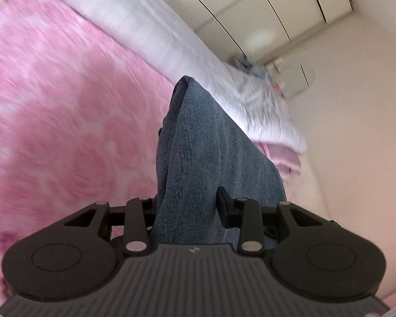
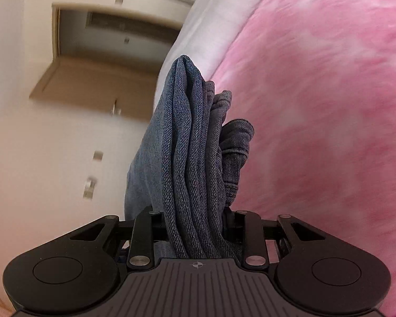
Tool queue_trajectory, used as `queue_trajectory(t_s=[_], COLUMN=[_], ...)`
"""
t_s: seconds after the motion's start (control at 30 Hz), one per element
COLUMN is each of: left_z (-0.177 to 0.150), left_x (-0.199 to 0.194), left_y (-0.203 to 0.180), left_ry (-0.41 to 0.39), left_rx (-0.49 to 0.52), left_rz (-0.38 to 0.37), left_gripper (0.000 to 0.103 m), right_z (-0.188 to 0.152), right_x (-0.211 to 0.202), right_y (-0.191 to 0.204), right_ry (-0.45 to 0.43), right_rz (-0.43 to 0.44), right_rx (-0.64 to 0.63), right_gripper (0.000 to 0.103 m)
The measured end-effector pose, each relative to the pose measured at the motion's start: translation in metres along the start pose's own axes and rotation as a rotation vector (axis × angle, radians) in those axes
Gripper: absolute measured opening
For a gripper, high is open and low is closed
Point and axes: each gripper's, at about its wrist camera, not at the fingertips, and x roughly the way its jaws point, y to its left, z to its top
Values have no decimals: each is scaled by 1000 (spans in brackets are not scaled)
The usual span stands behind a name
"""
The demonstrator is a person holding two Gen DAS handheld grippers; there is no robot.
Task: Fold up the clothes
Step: 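Grasp the folded jeans edge with both grippers and lift it, then carry the lifted jeans with both grippers toward the towel stack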
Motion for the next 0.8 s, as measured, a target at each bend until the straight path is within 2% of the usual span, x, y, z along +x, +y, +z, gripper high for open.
queue_trajectory(t_s=[0.17, 0.4, 0.6, 0.8], left_z=[35, 92, 108, 100], left_x=[-98, -209, -259, -302], left_y=[-15, -21, 8, 31], left_ry=[-61, -28, -22, -120], left_rx=[-62, -82, -127, -210], left_rz=[28, 71, 99, 153], left_gripper=[31, 31, 31, 31], right_z=[-10, -52, -89, -109], right_x=[39, 94, 133, 173], right_y=[93, 202, 239, 256], right_ry=[83, 120, 147, 248], right_rz=[5, -2, -21, -25], right_rx=[-31, 4, 64, 35], right_gripper=[30, 30, 30, 30])
